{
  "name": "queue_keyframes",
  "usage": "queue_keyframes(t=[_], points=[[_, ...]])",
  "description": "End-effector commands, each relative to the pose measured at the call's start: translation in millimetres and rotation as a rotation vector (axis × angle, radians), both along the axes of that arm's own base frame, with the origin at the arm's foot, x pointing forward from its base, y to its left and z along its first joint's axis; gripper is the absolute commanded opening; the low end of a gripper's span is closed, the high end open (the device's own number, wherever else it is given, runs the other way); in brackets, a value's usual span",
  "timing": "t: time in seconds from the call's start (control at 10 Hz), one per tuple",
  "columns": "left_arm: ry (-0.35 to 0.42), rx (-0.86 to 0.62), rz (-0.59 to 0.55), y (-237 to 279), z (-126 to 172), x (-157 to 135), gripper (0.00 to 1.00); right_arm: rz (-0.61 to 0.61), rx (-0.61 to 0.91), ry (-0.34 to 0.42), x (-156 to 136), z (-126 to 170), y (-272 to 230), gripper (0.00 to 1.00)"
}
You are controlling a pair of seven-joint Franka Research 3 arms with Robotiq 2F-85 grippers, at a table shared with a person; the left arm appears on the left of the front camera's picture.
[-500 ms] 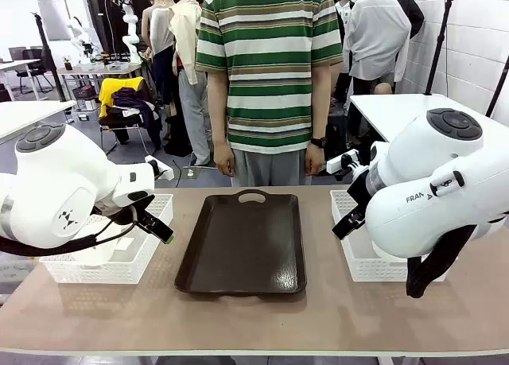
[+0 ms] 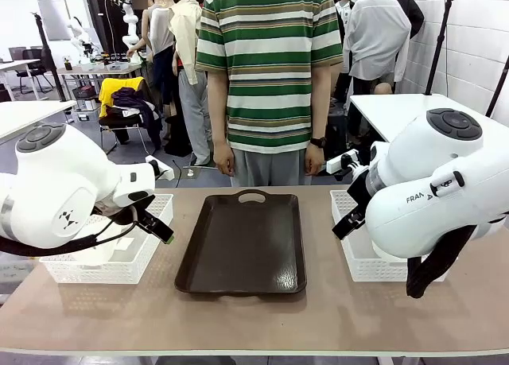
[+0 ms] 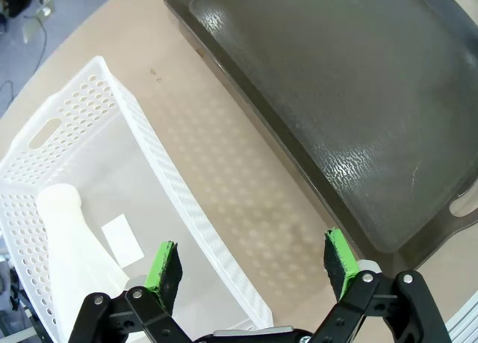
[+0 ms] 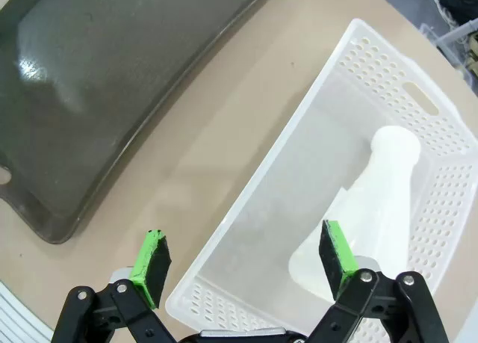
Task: Prepare the laboratory tools.
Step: Pick up the Big flask that the person points to.
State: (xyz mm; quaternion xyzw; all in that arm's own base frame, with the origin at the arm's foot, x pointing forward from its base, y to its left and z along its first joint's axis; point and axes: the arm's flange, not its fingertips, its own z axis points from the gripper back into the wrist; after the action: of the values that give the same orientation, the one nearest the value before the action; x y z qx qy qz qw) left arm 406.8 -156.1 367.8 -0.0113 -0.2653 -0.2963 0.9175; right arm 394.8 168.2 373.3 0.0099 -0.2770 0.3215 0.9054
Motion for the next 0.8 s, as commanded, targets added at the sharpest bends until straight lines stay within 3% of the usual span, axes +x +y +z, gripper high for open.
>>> queue_keyframes(t=[0.0, 0.7], points=[[0.000, -0.001, 0.003, 1.3, 0.2, 0.2, 1.00, -0.001, 0.001, 0.000, 0.1, 0.0, -0.2, 1.00], [0.000, -0.001, 0.003, 1.3, 0.2, 0.2, 1.00, -0.001, 0.001, 0.000, 0.1, 0.0, -0.2, 1.00]])
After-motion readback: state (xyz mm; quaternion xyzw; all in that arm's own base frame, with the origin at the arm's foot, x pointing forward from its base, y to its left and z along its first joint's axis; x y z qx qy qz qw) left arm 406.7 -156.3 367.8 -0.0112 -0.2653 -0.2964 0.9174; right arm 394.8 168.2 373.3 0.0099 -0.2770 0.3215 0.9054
